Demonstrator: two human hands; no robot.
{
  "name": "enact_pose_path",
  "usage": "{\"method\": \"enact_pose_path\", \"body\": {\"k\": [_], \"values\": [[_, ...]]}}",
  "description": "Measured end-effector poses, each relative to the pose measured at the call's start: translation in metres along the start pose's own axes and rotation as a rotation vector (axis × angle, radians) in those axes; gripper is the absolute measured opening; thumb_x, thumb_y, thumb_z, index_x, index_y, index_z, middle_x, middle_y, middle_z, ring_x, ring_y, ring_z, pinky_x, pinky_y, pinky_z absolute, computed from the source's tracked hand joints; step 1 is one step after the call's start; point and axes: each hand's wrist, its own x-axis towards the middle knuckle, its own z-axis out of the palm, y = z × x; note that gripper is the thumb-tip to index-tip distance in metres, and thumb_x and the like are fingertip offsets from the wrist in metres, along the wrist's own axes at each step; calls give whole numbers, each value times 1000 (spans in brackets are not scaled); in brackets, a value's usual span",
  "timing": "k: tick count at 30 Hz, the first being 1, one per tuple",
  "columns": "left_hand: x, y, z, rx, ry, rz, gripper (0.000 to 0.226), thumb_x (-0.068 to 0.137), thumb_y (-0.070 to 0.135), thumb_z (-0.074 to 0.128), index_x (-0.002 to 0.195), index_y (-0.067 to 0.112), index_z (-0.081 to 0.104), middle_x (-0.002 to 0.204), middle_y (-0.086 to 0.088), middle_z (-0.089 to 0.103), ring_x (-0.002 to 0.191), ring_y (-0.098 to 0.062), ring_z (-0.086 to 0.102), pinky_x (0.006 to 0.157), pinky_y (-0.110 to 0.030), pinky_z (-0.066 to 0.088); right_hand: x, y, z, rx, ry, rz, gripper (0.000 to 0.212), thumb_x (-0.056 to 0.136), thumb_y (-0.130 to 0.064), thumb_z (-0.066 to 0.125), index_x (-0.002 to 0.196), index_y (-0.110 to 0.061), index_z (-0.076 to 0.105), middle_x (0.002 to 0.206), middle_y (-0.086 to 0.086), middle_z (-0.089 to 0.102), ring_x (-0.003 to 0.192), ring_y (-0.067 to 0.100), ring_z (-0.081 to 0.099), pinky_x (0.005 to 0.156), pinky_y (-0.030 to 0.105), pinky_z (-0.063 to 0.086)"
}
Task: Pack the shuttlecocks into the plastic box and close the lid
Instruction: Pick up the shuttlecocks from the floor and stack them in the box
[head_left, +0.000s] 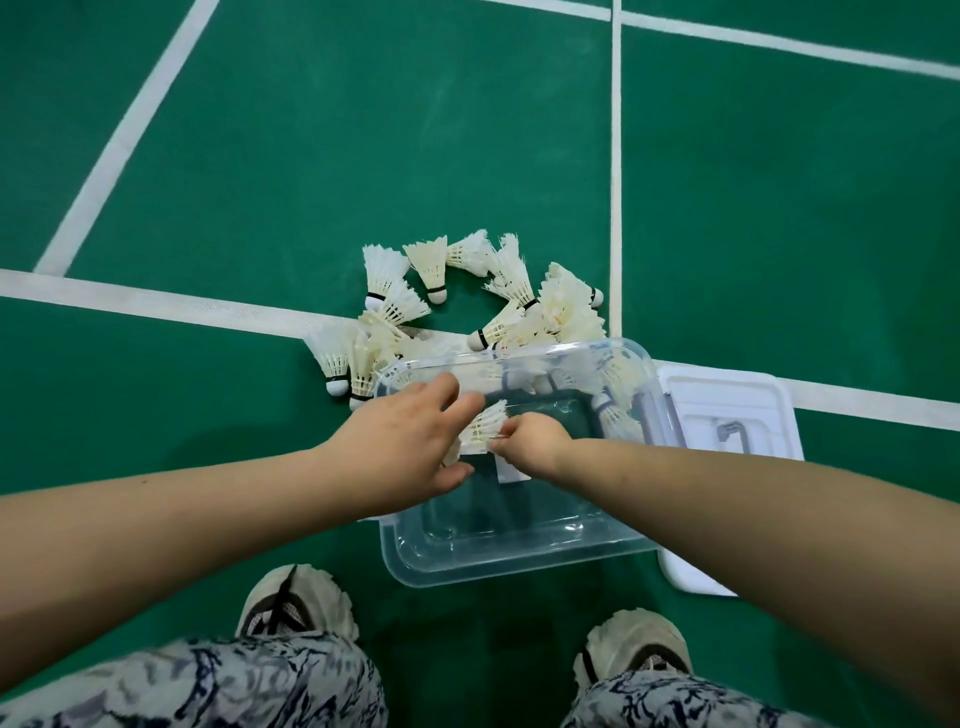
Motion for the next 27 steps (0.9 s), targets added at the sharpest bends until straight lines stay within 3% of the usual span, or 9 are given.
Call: {"method": "enact_pose_path", "body": {"k": [4,7,9,11,14,17,19,22,27], "values": [[-1,-3,-1,-19,28,10,48,74,44,62,109,16,44,98,-8,53,80,-28,57,63,-33,46,3,2,4,89,65,-7,25,91,-20,52,112,-11,62,115,8,64,104,24,58,77,21,38],[-2,-5,-1,-47,46,1,49,74,46,61,107,21,34,100,-7,52,83,-27,55,65,-37,50,4,6,6,200,20,5,27,88,-16,55,115,-12,58,91,0,62,70,10,52,59,17,39],[-4,-5,-2,-44,62,-3,52,73,46,63,107,23,29,100,-7,52,83,-27,56,65,-37,51,2,6,6,249,-9,13,29,88,-15,56,117,-12,56,85,-5,55,62,4,45,52,15,34],[-6,-6,-1,-40,57,-14,55,73,46,63,108,23,28,101,-7,52,84,-27,56,66,-36,51,1,8,4,272,-8,9,33,87,-17,58,120,-12,54,98,0,57,71,8,50,57,16,39],[-6,-6,-3,-48,36,-48,55,75,48,61,112,21,31,105,-6,49,89,-27,56,71,-36,48,-5,10,-2,196,72,19,48,84,-24,63,128,-11,47,122,8,55,103,22,56,83,28,46],[-3,-5,-8,-94,-8,-129,56,79,51,56,120,19,34,113,-4,43,96,-25,54,73,-33,43,-24,6,-15,-38,211,-159,61,79,-31,67,133,-17,40,132,7,45,117,23,51,99,34,41],[0,-3,-11,-138,-14,-149,59,79,52,55,122,19,33,116,-4,43,96,-26,55,75,-35,44,-44,-1,-24,-151,253,-372,64,78,-34,67,134,-24,36,131,1,42,111,18,52,95,37,44],[3,3,-14,-164,0,-143,61,77,52,57,123,20,32,114,-3,43,94,-27,55,74,-35,41,-70,-12,-31,-279,282,-579,61,79,-39,66,131,-31,37,126,-4,40,98,9,45,85,29,41],[9,21,-23,-249,11,-145,57,76,45,58,122,25,29,117,-1,45,95,-28,55,69,-31,36,-76,-9,-33,-312,394,-718,52,75,-34,70,119,-31,42,124,8,45,113,26,43,89,40,45]]}}
